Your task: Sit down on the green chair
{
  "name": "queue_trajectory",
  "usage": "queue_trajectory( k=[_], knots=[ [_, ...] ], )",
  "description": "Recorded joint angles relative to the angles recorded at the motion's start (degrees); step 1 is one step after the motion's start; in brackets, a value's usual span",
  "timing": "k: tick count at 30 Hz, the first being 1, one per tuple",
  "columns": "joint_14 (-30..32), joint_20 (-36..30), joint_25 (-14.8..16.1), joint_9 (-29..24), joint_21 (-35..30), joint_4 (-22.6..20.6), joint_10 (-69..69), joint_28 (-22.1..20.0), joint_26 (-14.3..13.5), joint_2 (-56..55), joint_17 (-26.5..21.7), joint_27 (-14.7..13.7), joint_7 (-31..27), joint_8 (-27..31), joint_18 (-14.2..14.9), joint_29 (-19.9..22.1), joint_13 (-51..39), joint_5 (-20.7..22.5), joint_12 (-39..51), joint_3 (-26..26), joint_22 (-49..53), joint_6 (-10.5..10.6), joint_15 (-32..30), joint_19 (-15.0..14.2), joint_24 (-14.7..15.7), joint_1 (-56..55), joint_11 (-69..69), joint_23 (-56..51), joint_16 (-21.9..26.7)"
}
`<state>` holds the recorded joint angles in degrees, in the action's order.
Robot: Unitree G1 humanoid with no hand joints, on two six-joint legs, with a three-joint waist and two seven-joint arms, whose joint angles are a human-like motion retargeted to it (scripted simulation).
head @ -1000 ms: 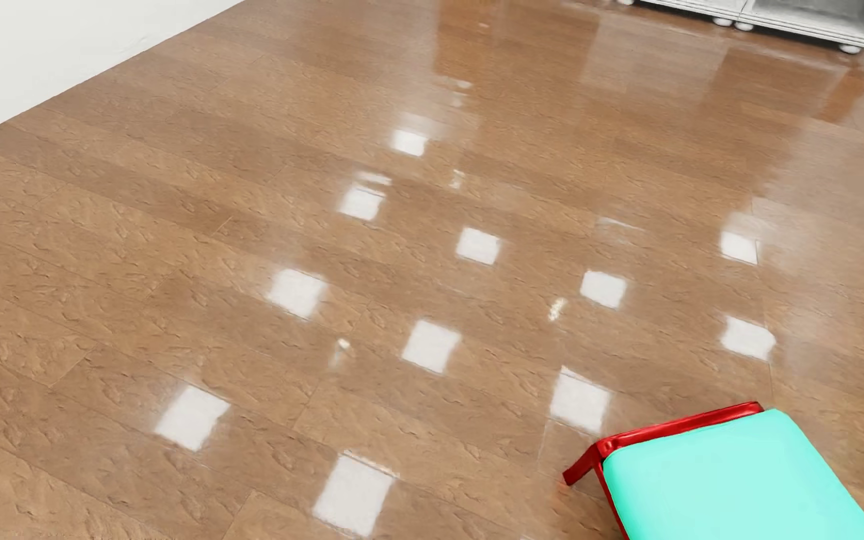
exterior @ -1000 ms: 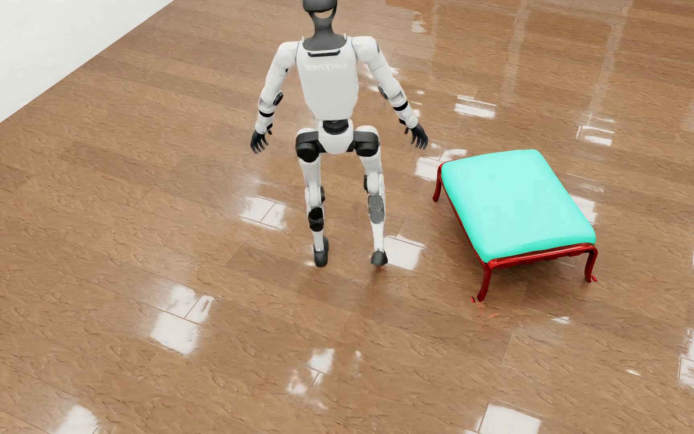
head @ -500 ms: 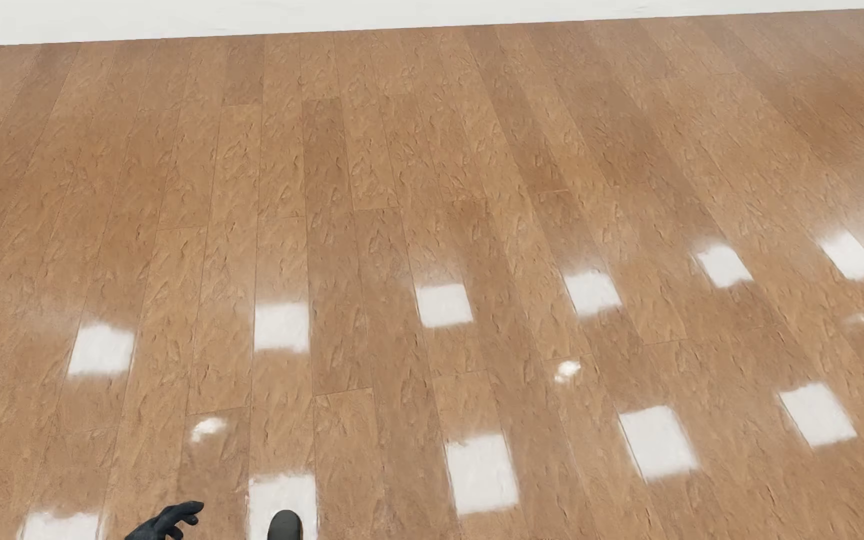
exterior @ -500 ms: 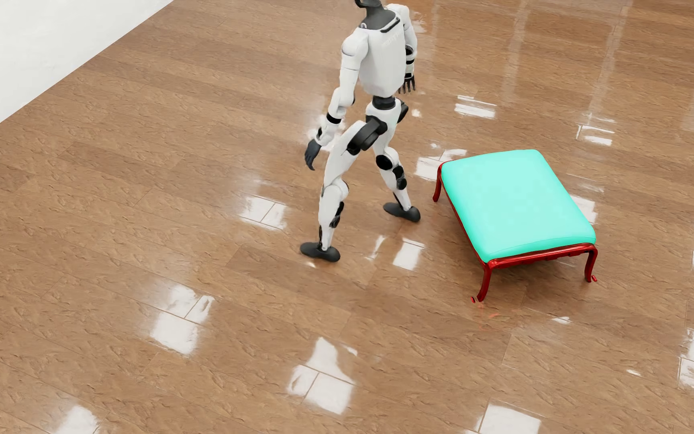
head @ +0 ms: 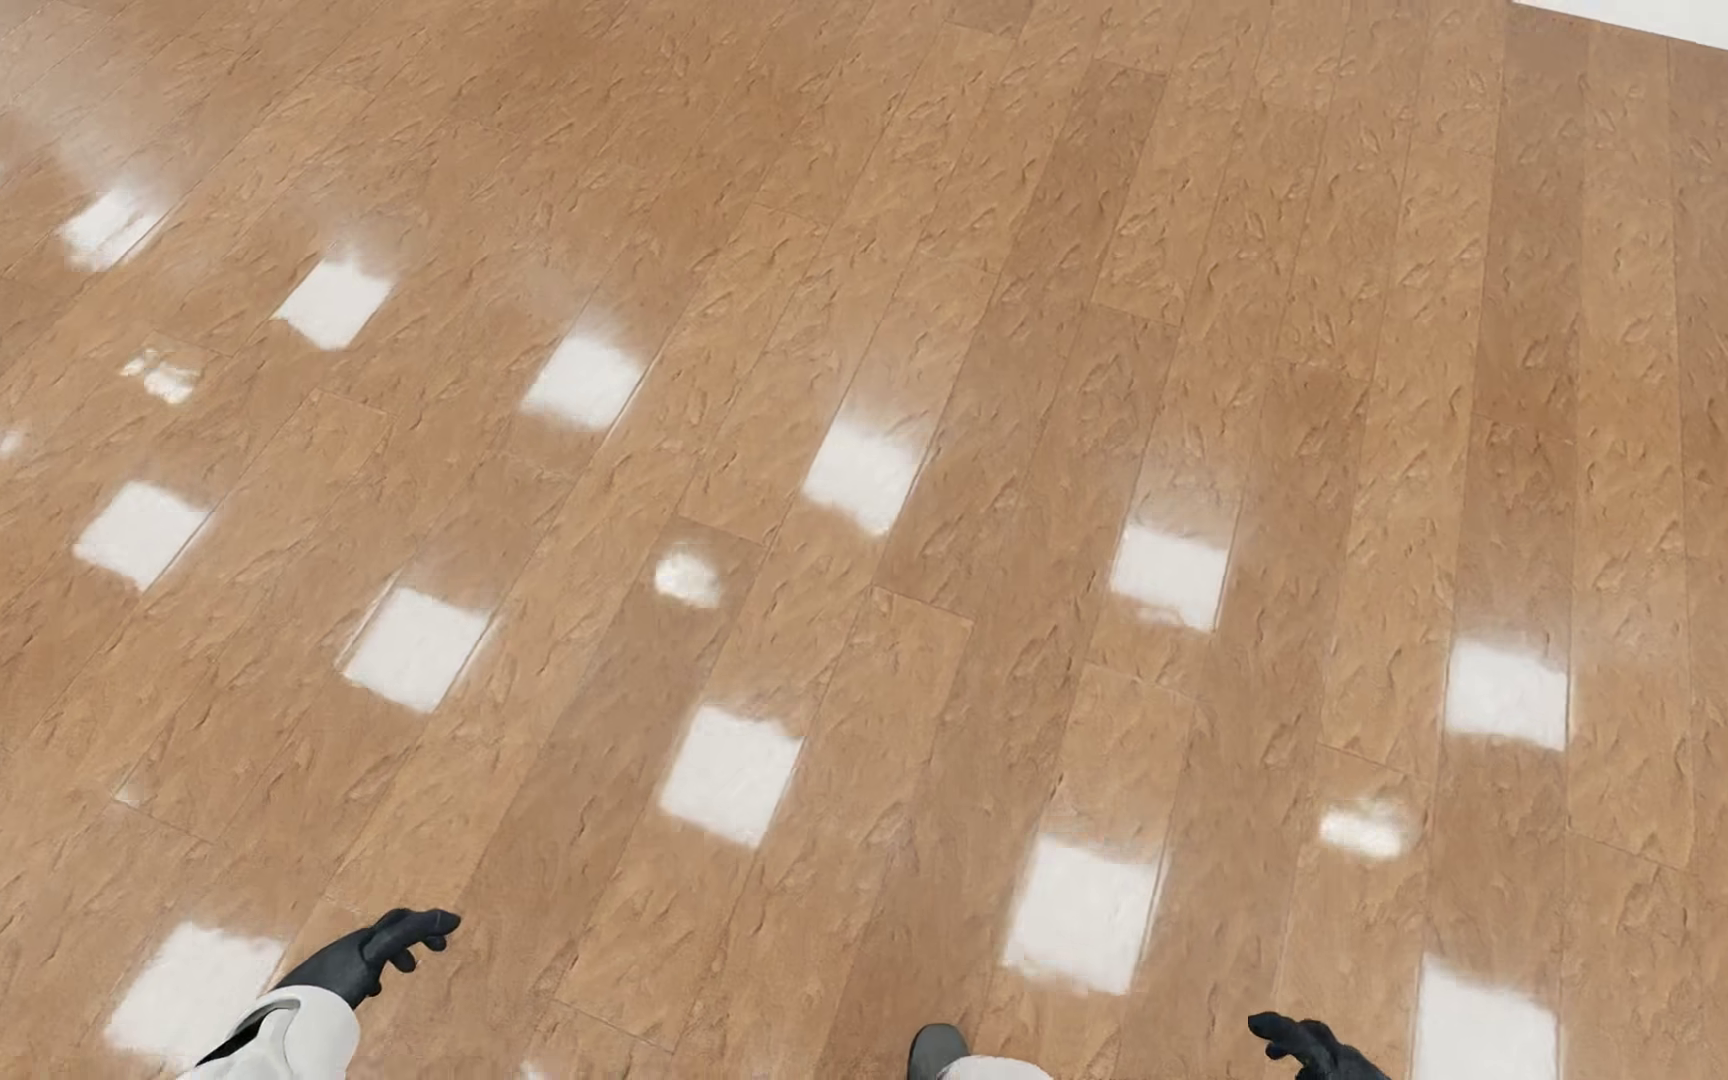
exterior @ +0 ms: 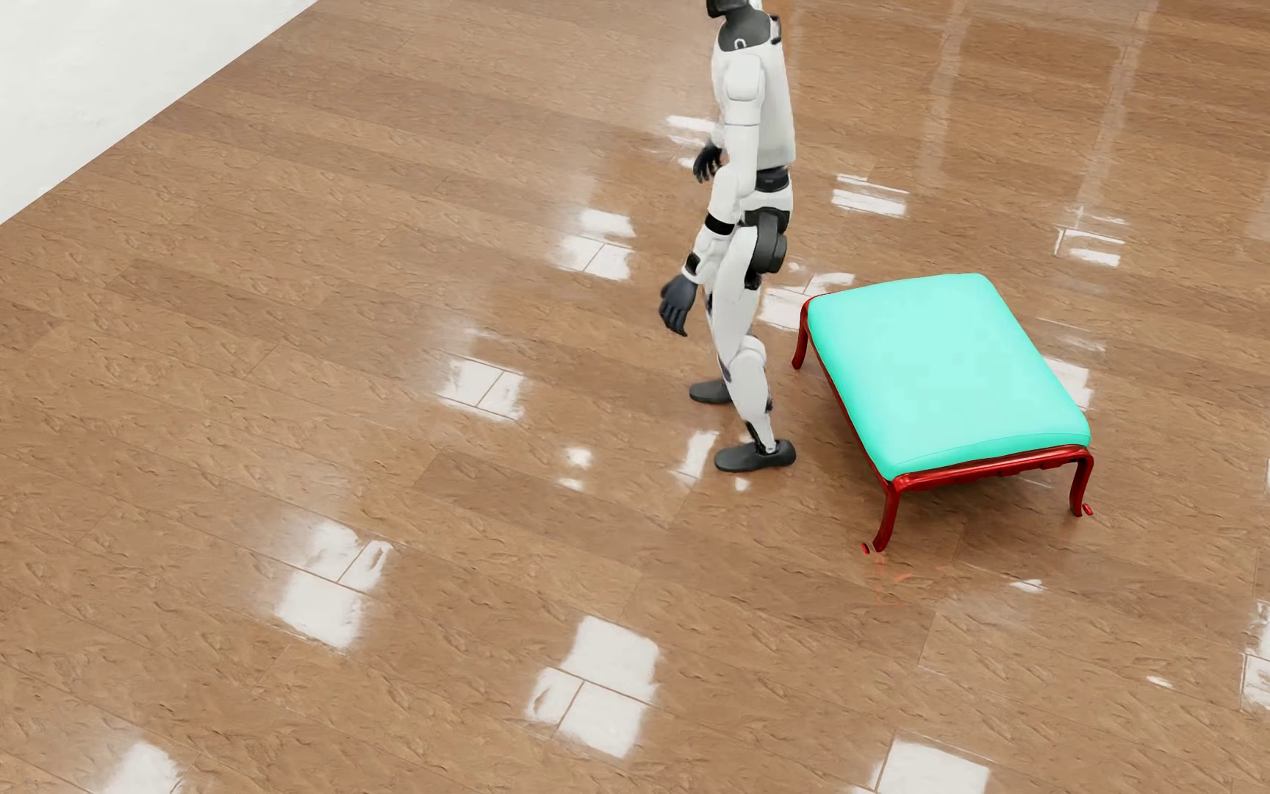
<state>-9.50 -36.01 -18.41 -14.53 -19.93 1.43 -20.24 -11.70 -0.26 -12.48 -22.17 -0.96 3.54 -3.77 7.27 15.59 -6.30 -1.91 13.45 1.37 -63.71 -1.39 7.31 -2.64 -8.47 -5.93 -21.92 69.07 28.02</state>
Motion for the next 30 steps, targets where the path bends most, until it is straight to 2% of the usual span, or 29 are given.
queue_trajectory(
  k=[2, 5, 8, 11, 13, 15, 16, 19, 23, 30],
  knots=[
    [1.6, -0.2, 0.3, -0.5, 0.3, -0.6, -0.6, 0.6, 0.6, -1.6, 0.0, 0.6, -0.6, 0.1, 0.8, -0.5, -0.5, -0.7, 0.2, 0.1, 0.6, -0.3, 0.2, 0.2, -0.4, -0.8, -3.3, -0.2, 0.1],
    [-0.1, -0.2, -1.6, -2.5, 0.5, -1.8, -4.8, 0.8, 0.3, -7.9, -0.7, 1.0, -0.9, 2.7, 0.1, -1.7, -2.0, -2.6, 1.7, 0.0, 2.2, -0.8, 1.9, -0.6, -2.3, -3.7, -13.4, -2.5, 0.8],
    [-2.6, -0.7, -2.4, -4.5, -1.3, -1.7, -13.0, 0.2, 1.0, -12.6, -1.0, 1.9, -2.1, 7.0, 0.8, -3.0, -4.6, -1.4, 3.7, 0.4, 2.3, -0.2, 3.7, -0.8, -1.4, -9.5, -22.3, -3.2, 1.2],
    [-4.3, -2.5, -3.1, -6.6, -1.7, -0.9, -20.6, 0.1, 0.9, -15.8, -0.5, 2.0, -2.9, 7.2, 1.8, -3.2, -7.8, -1.0, 7.3, -0.2, 3.2, -1.0, 3.2, -2.3, -1.5, -16.4, -27.0, -4.0, 2.1],
    [-6.1, -3.2, -4.0, -8.2, -1.6, -1.3, -26.9, -0.8, -0.1, -17.4, -0.7, 1.6, -4.1, 6.8, 0.5, -2.7, -10.1, -0.9, 10.4, -1.1, 3.5, -1.4, 6.9, 0.6, -1.7, -21.5, -27.2, -5.0, 1.7],
    [-8.3, -3.9, -5.6, -10.5, -2.3, -1.2, -33.9, -1.2, -0.6, -23.2, -0.7, 1.4, -5.2, 7.9, 0.0, -3.8, -13.7, -0.4, 13.3, -1.3, 4.6, -1.7, 8.6, 0.6, -1.7, -26.8, -34.4, -5.6, 1.7],
    [-10.2, -0.9, -1.3, -9.0, -3.4, -1.5, -37.6, 0.2, 0.6, -27.0, -1.3, 3.8, -6.1, 9.2, -0.8, -2.4, -13.6, -0.9, 13.3, -0.9, 4.4, -0.9, 9.7, 2.7, -1.6, -30.8, -38.0, -7.0, 0.7],
    [-12.5, -1.6, -1.4, -10.6, -4.2, -1.2, -45.7, -0.7, 0.5, -34.5, -1.8, 4.3, -6.8, 10.1, -0.3, -2.1, -17.5, -1.1, 17.0, -1.0, 4.0, -0.5, 12.6, 3.0, -0.6, -38.3, -46.2, -8.1, -0.8],
    [-13.4, -2.7, -1.6, -12.8, -6.4, -1.0, -52.9, -0.4, 0.6, -42.7, -2.4, 4.6, -7.6, 11.5, 0.8, -2.0, -22.3, -1.9, 21.3, -1.2, 4.9, -0.5, 14.3, 2.4, -1.3, -45.9, -54.5, -8.9, -1.7],
    [-15.3, -5.4, -0.9, -16.9, -9.8, -1.7, -63.9, -1.2, 0.5, -53.0, -2.6, 5.2, -9.6, 13.6, 0.9, -1.3, -30.2, -1.6, 27.7, -1.5, 7.4, 0.1, 16.6, 2.3, -1.5, -56.6, -65.7, -8.6, -2.1]
  ],
)
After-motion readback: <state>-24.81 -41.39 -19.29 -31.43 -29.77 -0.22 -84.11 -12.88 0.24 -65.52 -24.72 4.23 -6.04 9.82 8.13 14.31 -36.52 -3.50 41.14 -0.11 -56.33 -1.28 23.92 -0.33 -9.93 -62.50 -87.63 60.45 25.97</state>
